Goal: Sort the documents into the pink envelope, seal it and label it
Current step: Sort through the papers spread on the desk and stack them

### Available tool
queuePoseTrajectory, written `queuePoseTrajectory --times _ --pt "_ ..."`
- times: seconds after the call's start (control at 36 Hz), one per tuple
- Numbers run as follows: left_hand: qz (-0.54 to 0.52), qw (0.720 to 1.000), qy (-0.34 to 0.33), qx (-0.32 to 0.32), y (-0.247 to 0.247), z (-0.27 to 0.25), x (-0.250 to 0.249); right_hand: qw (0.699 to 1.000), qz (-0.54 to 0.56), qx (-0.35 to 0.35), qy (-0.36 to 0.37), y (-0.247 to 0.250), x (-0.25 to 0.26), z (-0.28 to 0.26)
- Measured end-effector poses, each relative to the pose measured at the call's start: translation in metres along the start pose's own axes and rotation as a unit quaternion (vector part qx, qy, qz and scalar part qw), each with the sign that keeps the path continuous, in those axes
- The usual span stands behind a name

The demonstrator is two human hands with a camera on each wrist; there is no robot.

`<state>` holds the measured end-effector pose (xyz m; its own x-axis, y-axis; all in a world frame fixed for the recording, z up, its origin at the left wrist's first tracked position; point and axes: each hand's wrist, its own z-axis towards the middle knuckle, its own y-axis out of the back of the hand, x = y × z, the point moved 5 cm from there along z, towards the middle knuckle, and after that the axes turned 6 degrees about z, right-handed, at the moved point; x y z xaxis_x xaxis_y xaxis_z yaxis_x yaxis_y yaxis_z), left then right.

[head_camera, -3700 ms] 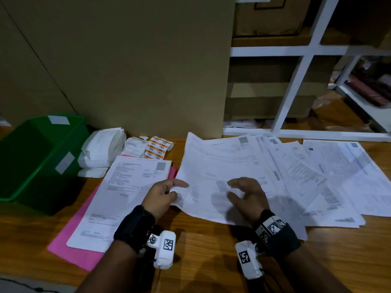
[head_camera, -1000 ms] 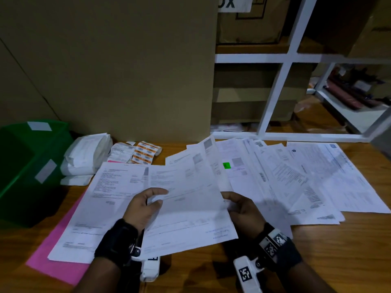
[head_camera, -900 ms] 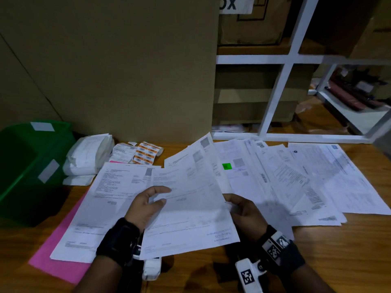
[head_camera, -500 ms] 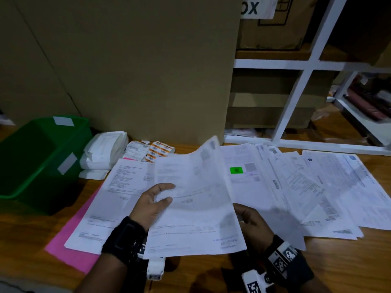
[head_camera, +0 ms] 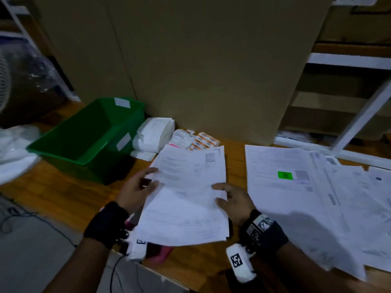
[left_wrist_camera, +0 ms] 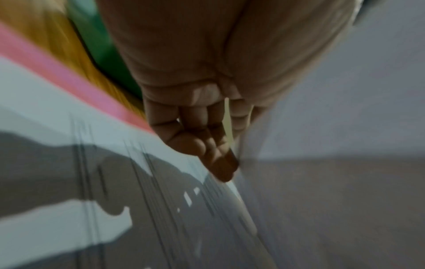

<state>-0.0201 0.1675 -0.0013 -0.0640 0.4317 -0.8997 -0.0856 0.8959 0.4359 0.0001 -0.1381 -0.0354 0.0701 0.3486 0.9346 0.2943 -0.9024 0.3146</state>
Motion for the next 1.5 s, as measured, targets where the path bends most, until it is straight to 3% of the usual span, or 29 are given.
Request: queuePoseTrajectory --times 0.11,0.25,0.36,0.53,0.69,0.83,0.97,1.11,1.25,1.5 --pt "0.002 0.998 0.055 0.012 0.044 -0.011 0.017 0.999 -0.040 0.007 -0.006 -0.031 0.004 0.020" --pt "0.140 0.989 0.049 0.029 0.064 -0.024 0.032 0.993 -0.116 0.009 -0.015 -0.061 0.008 0.034" --pt "0.274 0.962 0.009 -0.010 0.061 -0.027 0.022 0.991 -0.135 0.014 -0.015 -0.071 0.012 0.037" --pt "0.305 0.952 -0.008 0.002 0.021 -0.019 0.004 0.982 -0.181 0.035 -0.031 -0.064 0.007 0.031" --pt "0.298 0.947 -0.082 0.085 -0.044 -0.009 -0.031 0.987 -0.138 0.020 -0.077 -0.028 -0.001 0.006" --pt "0.247 0.946 -0.113 0.176 -0.120 0.002 -0.052 0.984 -0.154 -0.039 -0.078 0.034 0.001 -0.030" --pt "0.240 0.936 -0.131 0.222 -0.188 0.006 -0.079 0.965 -0.131 -0.187 -0.129 0.109 -0.025 -0.061" --pt "0.233 0.928 -0.139 0.255 -0.236 0.007 -0.097 0.917 -0.226 -0.293 -0.148 0.179 -0.048 -0.093" --pt "0.214 0.937 -0.092 0.261 -0.259 0.013 -0.103 0.895 -0.246 -0.281 -0.246 0.212 -0.073 -0.112" --pt "0.195 0.949 -0.071 0.236 -0.263 0.008 -0.111 0.920 -0.222 -0.255 -0.197 0.195 -0.067 -0.115"
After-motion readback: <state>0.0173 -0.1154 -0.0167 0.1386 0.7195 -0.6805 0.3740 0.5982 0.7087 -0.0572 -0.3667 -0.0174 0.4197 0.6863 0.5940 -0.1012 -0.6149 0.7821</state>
